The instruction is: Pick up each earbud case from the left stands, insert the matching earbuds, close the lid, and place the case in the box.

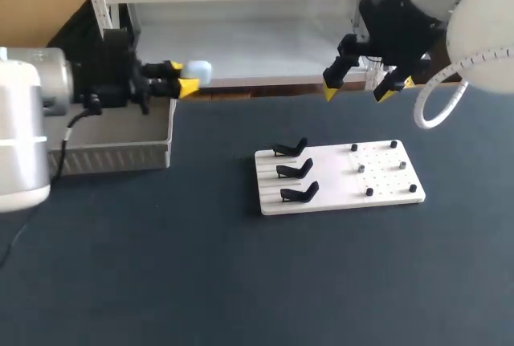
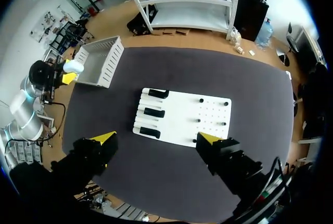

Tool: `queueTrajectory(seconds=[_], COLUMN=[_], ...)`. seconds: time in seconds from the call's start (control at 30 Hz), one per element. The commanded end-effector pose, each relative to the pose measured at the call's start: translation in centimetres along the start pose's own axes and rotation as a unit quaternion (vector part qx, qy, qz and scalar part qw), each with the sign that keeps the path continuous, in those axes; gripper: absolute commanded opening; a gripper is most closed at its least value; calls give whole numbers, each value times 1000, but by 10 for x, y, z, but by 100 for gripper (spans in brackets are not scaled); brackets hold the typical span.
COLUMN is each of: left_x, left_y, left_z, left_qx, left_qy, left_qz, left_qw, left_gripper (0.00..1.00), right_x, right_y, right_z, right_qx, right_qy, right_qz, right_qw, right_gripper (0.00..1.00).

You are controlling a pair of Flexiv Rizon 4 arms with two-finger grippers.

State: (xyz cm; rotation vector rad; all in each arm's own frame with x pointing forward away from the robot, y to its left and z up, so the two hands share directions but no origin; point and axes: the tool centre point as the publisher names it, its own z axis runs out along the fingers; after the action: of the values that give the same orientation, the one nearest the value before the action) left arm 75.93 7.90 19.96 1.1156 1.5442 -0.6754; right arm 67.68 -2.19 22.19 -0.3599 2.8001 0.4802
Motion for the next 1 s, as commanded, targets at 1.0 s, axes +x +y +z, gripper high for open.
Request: queueTrajectory(seconds=[1.0], left_x=[139], left_y=[166], left_z=[-68], left_qx=[-119], left_qy=[62], left_qz=[-143], left_qw=[981], left_gripper=[8], right_x=[2], right_y=[0], right_z=[-1], right_qx=[0], right_qy=[-2], right_qz=[0], right_qw=[1000], right_gripper=[100])
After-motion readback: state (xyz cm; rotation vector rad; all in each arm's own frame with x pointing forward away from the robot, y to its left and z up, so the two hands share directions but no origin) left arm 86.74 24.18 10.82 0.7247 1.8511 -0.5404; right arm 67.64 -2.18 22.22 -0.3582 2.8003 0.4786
